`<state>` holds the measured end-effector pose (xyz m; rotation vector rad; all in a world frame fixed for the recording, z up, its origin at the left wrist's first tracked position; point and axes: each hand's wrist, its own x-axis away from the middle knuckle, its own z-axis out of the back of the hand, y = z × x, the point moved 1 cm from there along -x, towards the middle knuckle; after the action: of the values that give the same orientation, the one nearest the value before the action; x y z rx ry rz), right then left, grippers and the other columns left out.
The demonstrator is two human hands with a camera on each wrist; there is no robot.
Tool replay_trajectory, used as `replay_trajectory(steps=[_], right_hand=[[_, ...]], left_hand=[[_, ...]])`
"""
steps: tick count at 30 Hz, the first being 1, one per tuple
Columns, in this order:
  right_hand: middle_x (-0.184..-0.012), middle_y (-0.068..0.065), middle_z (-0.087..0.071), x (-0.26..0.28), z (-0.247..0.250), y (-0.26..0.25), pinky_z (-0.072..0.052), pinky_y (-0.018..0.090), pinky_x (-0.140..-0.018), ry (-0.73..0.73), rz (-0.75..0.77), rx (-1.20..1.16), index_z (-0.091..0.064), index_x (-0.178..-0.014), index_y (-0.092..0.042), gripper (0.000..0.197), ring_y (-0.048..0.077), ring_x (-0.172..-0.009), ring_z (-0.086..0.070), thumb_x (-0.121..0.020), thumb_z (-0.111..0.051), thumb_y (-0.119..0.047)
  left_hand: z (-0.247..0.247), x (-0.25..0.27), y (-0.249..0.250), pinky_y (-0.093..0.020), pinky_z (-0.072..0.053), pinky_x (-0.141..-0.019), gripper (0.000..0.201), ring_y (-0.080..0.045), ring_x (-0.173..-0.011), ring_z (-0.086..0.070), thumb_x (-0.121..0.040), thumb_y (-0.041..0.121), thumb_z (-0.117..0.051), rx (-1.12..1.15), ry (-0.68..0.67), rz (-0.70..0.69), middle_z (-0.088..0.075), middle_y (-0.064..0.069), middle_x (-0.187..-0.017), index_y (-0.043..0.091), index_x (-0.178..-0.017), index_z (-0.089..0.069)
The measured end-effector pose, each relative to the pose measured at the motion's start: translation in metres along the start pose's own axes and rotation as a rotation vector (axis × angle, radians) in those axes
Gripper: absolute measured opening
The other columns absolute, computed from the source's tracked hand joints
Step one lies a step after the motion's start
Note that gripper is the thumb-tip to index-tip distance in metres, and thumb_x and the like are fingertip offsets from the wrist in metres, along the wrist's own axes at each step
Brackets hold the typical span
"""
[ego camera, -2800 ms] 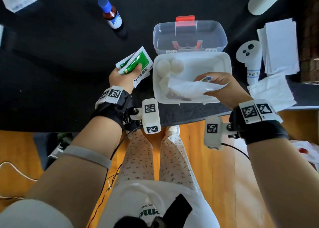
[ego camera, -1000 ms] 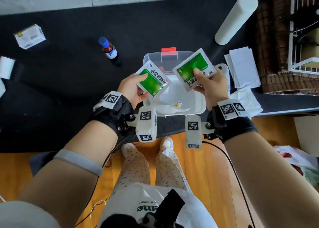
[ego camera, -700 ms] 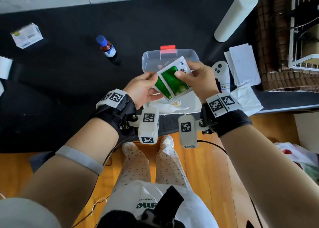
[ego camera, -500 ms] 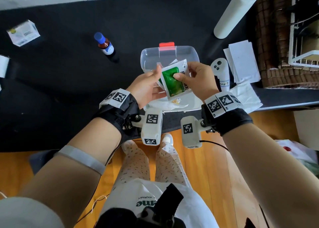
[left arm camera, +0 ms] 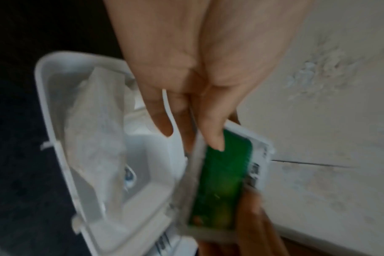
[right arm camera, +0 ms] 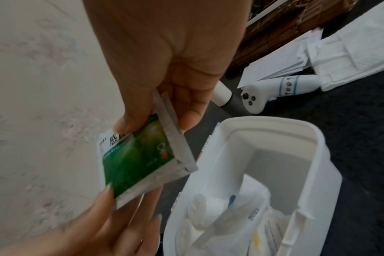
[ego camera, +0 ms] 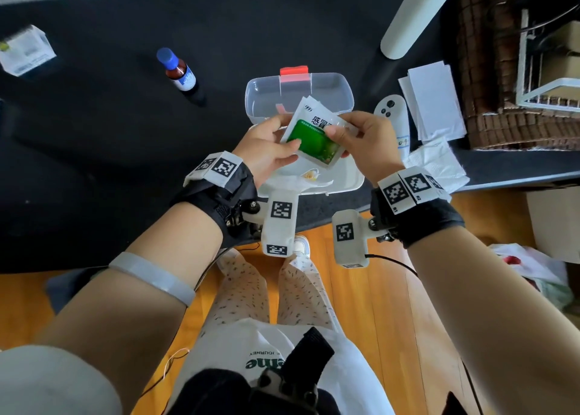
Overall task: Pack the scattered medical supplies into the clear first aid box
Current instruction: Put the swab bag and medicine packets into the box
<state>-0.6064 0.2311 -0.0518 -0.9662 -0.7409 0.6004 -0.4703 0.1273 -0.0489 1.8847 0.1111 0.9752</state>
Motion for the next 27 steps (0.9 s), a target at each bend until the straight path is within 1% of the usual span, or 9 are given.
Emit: replay_trajectory(steps=[5,7,9,12,16,18,21,24,27], right_hand=[[-0.057,-0.016,-0.064,0.006,0.019,0.026,-0.050,0.012,-0.053,0.078,-0.038,-0.161,-0.065,-0.090,-0.015,0.005,-0.006,-0.053,-0.057,-0.085,-0.063,-0.016],[-0.053,-0.019,-0.065,0.008,0.026,0.037,-0.051,0.016,-0.055,0.117,-0.057,-0.225,-0.063,-0.080,-0.022,0.009,-0.003,-0.054,-0.058,-0.085,-0.063,-0.014],[-0.052,-0.019,-0.065,0.010,0.029,0.045,-0.053,0.019,-0.057,0.136,-0.066,-0.254,-0.063,-0.077,-0.029,0.013,-0.002,-0.055,-0.060,-0.082,-0.064,-0.018],[-0.053,-0.019,-0.066,0.013,0.031,0.052,-0.054,0.016,-0.057,0.128,-0.049,-0.297,-0.063,-0.077,-0.029,0.012,-0.003,-0.056,-0.061,-0.080,-0.063,-0.017],[-0.062,-0.017,-0.072,0.019,0.027,0.065,-0.057,0.019,-0.065,0.034,-0.051,-0.375,-0.069,-0.075,-0.026,0.019,-0.001,-0.063,-0.065,-0.079,-0.062,-0.008],[-0.062,-0.018,-0.072,0.023,0.023,0.072,-0.055,0.016,-0.065,-0.007,-0.073,-0.370,-0.072,-0.070,-0.026,0.031,-0.003,-0.063,-0.065,-0.080,-0.061,0.001],[-0.057,-0.024,-0.069,0.023,0.017,0.079,-0.049,0.010,-0.062,0.002,-0.094,-0.290,-0.072,-0.061,-0.034,0.037,-0.007,-0.057,-0.060,-0.074,-0.066,0.000],[-0.058,-0.030,-0.065,0.020,0.012,0.078,-0.047,0.022,-0.069,0.024,-0.090,-0.173,-0.069,-0.059,-0.047,0.036,-0.005,-0.059,-0.055,-0.067,-0.072,-0.012],[-0.061,-0.032,-0.064,0.019,0.007,0.070,-0.046,0.039,-0.075,0.030,-0.033,-0.063,-0.070,-0.068,-0.041,0.020,0.004,-0.066,-0.054,-0.064,-0.073,-0.022]], left_hand=[[0.028,0.006,-0.014,-0.018,-0.049,-0.087,0.041,-0.004,-0.101,-0.061,-0.071,-0.009,-0.069,-0.159,0.118,-0.096,-0.066,0.008,-0.104,0.020,-0.100,-0.061],[0.037,0.009,-0.023,-0.021,-0.047,-0.093,0.044,-0.003,-0.101,-0.058,-0.068,-0.007,-0.072,-0.226,0.092,-0.070,-0.064,0.011,-0.105,0.027,-0.093,-0.061],[0.041,0.011,-0.031,-0.017,-0.045,-0.088,0.047,-0.007,-0.100,-0.054,-0.067,-0.004,-0.075,-0.380,0.011,-0.025,-0.063,0.013,-0.107,0.033,-0.094,-0.062],[0.038,0.007,-0.044,-0.001,-0.040,-0.072,0.038,0.002,-0.091,-0.053,-0.073,0.000,-0.071,-0.640,-0.029,-0.007,-0.060,0.017,-0.096,0.024,-0.102,-0.064],[0.039,-0.004,-0.054,0.003,-0.038,-0.066,0.027,-0.003,-0.085,-0.055,-0.081,0.003,-0.064,-0.637,0.257,-0.158,-0.061,0.000,-0.099,0.008,-0.108,-0.067],[0.043,-0.007,-0.055,0.001,-0.040,-0.068,0.028,0.003,-0.083,-0.057,-0.082,0.003,-0.062,-0.578,0.315,-0.193,-0.060,-0.002,-0.101,0.005,-0.111,-0.065],[0.047,-0.009,-0.054,-0.005,-0.041,-0.077,0.028,-0.009,-0.098,-0.055,-0.083,0.004,-0.062,-0.599,0.324,-0.194,-0.061,-0.004,-0.105,0.003,-0.112,-0.064],[0.047,-0.008,-0.051,-0.002,-0.038,-0.077,0.025,-0.010,-0.100,-0.054,-0.084,0.005,-0.061,-0.665,0.286,-0.181,-0.060,0.000,-0.102,0.004,-0.108,-0.066],[0.047,-0.008,-0.047,0.001,-0.037,-0.074,0.023,-0.010,-0.097,-0.053,-0.083,0.005,-0.062,-0.703,0.244,-0.170,-0.060,0.001,-0.099,0.005,-0.106,-0.067]])
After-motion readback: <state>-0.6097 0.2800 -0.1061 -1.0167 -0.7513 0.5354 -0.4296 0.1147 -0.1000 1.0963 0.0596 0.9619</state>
